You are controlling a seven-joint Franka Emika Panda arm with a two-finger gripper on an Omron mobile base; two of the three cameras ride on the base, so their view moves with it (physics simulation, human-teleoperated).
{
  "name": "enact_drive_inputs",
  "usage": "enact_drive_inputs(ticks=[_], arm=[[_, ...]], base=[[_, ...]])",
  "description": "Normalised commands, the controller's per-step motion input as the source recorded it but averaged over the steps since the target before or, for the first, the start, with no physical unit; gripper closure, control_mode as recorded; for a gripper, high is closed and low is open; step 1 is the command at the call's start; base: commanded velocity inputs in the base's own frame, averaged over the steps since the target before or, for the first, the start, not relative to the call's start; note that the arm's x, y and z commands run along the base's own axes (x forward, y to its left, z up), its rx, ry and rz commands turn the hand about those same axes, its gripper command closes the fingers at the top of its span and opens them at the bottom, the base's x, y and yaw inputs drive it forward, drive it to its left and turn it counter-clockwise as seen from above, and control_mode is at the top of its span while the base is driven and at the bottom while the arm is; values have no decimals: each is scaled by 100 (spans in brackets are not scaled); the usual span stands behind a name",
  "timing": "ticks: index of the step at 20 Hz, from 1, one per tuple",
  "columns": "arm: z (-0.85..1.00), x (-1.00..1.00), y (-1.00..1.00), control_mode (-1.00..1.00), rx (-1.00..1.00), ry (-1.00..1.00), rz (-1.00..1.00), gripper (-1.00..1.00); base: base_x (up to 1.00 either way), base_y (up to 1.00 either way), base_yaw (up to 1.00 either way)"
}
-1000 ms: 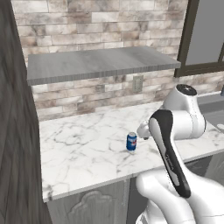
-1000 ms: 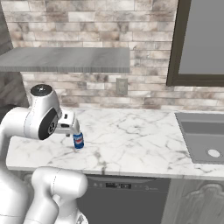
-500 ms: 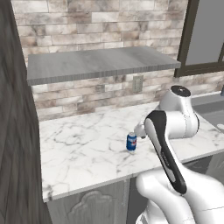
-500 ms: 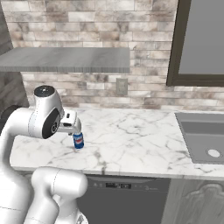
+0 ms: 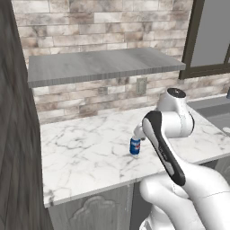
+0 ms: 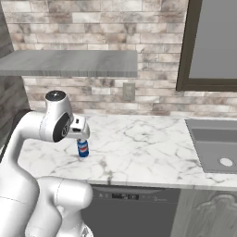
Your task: Four empty soda cans are scattered around the kitchen. Gather all the cans and cluster them next to the stove for recycling.
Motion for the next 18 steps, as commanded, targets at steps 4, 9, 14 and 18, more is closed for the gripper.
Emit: enact_drive_inputs(ticks=[4,9,14,18], arm=[[-22,31,4,-100,0,3,0,-100],[-24,29,8,-100,-1,1,0,-100],[-23,24,3,-100,0,0,0,-100],[-25,24,3,-100,0,2,0,-100]], base=[[0,0,0],[0,0,0],[0,0,0],[0,0,0]])
